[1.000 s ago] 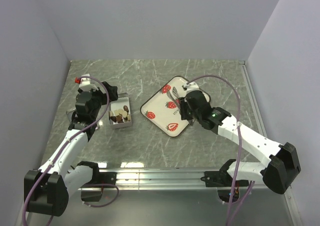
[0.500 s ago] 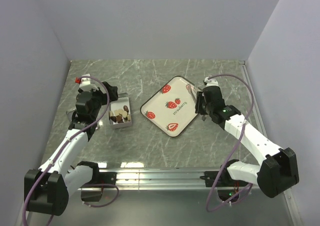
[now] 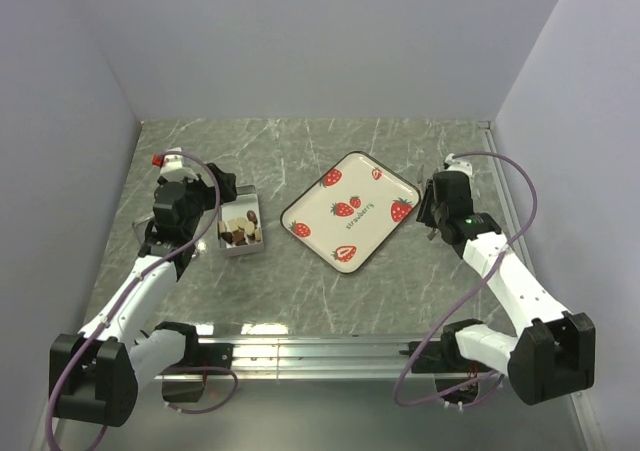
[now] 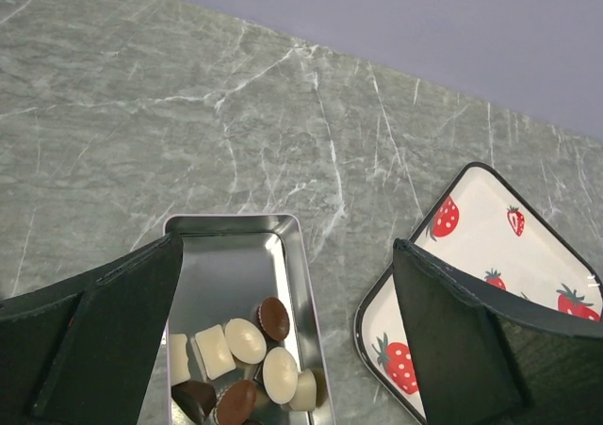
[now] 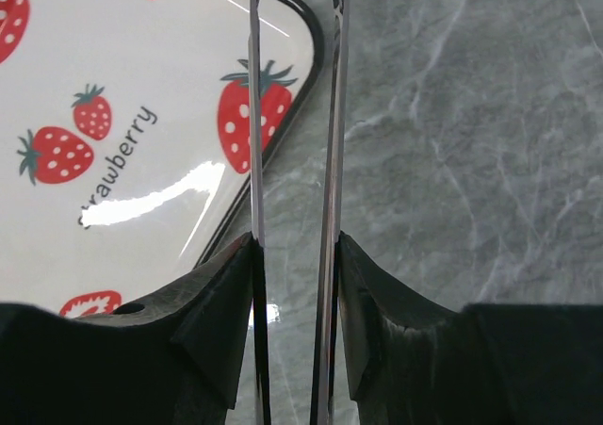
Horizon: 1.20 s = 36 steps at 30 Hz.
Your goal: Pack the chocolate
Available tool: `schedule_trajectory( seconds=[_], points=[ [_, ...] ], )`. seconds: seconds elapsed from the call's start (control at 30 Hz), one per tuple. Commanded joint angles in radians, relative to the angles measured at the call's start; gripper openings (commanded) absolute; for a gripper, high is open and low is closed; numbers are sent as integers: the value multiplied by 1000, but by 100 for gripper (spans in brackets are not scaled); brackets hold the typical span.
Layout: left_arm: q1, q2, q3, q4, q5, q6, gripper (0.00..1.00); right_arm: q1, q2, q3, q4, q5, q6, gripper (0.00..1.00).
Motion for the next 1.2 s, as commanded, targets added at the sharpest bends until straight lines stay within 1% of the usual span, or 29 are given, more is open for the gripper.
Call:
schedule_trajectory(
  seconds=[0.0, 0.07, 0.2, 0.33, 0.53, 0.63, 0.77, 0.9, 1.17],
  points=[
    [-4, 7, 48, 24, 5, 4, 99, -39, 24, -1, 7, 3, 2, 46],
    [-4, 5, 48, 25, 4, 4, 99, -48, 55, 10, -4, 7, 3, 46],
    [-4, -3, 47, 24, 2, 2, 99, -73, 136, 30, -25, 70, 13, 46],
    [-4, 2, 47, 22, 4, 4, 99, -78, 168, 39, -39, 92, 19, 46],
    [-4, 2, 48, 22, 7, 2, 99, -94, 191, 39, -31, 72, 14, 46],
    [-4, -1, 45, 24, 7, 2, 99, -107, 240, 52, -25, 53, 8, 46],
    [-4, -3, 45, 24, 7, 4, 100, -113, 323, 78, -42, 78, 10, 46],
    [-4, -3, 45, 22, 7, 2, 99, -116, 351, 90, -56, 101, 13, 46],
    [-4, -3, 45, 22, 7, 4, 100, -127, 420, 121, -42, 90, 6, 47]
  ],
)
